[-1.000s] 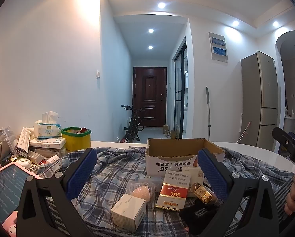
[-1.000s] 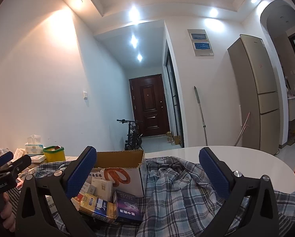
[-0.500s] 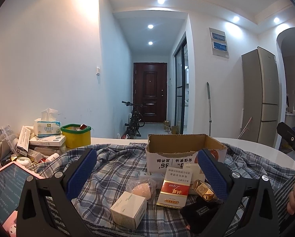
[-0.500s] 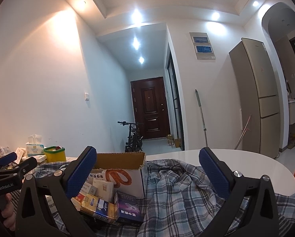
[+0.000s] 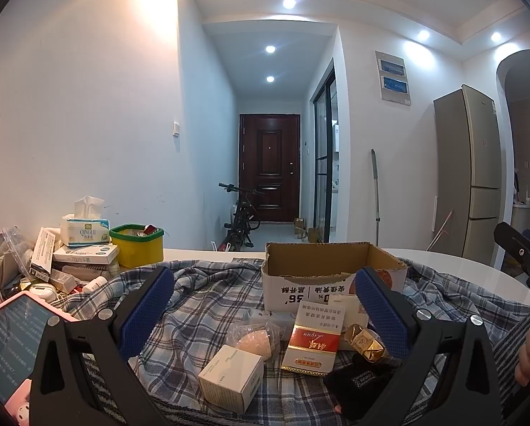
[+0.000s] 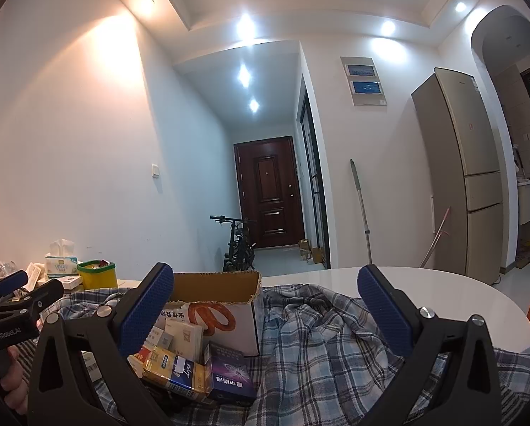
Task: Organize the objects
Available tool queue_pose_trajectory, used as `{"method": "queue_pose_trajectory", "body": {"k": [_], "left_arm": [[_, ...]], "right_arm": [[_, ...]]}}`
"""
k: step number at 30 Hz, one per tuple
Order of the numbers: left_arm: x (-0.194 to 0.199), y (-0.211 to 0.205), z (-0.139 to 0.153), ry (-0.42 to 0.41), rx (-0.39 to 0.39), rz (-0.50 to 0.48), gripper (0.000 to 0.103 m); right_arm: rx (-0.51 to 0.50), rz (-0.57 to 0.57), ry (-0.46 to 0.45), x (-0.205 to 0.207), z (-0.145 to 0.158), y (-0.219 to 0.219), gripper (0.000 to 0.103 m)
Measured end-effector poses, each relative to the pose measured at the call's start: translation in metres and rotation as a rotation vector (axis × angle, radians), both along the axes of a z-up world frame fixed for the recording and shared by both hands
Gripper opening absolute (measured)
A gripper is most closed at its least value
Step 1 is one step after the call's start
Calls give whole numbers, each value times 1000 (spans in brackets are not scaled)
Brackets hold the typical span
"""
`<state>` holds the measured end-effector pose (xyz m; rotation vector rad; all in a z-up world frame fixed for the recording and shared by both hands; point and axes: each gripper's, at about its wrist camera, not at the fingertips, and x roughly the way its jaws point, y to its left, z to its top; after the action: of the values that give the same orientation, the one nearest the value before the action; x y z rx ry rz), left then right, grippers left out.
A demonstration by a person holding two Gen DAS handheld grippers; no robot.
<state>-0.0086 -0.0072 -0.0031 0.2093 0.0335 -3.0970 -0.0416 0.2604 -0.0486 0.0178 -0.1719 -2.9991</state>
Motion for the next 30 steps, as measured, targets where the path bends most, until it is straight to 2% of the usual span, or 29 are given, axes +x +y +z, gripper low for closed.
{"method": "queue_pose_trajectory", "body": {"k": [30], "left_arm": [[3, -3, 0, 22, 3, 1, 103]], "right_arm": [[0, -9, -8, -2, 1, 0, 103]]}}
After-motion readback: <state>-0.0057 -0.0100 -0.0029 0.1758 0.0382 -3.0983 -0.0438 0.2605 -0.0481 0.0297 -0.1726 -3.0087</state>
